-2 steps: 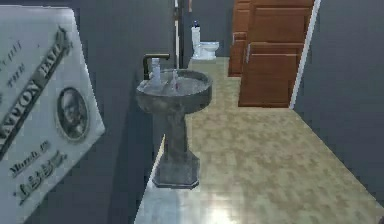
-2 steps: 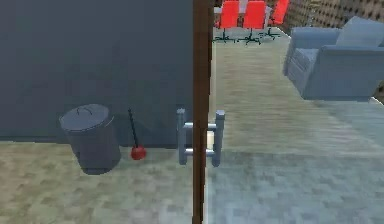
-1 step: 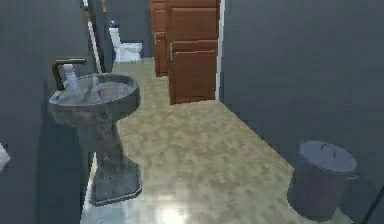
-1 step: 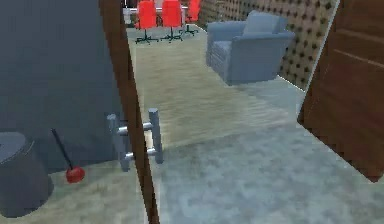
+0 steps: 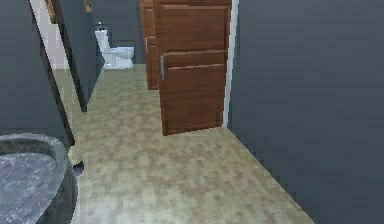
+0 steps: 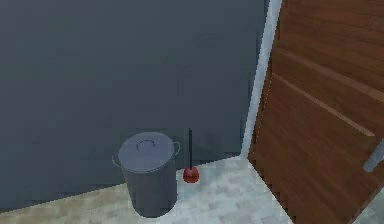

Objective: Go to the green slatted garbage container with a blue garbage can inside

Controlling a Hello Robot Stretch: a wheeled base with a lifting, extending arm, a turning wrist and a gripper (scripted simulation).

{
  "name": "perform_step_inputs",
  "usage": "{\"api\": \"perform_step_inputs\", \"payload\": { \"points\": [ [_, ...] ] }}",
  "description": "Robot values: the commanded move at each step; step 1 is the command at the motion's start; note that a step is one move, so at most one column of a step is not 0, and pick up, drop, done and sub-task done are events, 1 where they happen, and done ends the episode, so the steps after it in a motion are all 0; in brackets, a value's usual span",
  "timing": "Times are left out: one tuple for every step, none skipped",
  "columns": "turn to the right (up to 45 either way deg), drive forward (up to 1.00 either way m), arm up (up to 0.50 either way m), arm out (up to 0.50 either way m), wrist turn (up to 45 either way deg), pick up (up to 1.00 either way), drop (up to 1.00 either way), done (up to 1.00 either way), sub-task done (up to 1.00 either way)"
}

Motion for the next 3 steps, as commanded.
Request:
{"api": "perform_step_inputs", "payload": {
  "points": [
    [3.0, 0.00, 0.00, 0.00, 0.0, 0.00, 0.00, 0.00, 0.00],
    [0.0, 0.35, 0.00, 0.00, 0.0, 0.00, 0.00, 0.00, 0.00],
    [-18.0, 0.00, 0.00, 0.00, 0.0, 0.00, 0.00, 0.00, 0.00]
  ]
}}
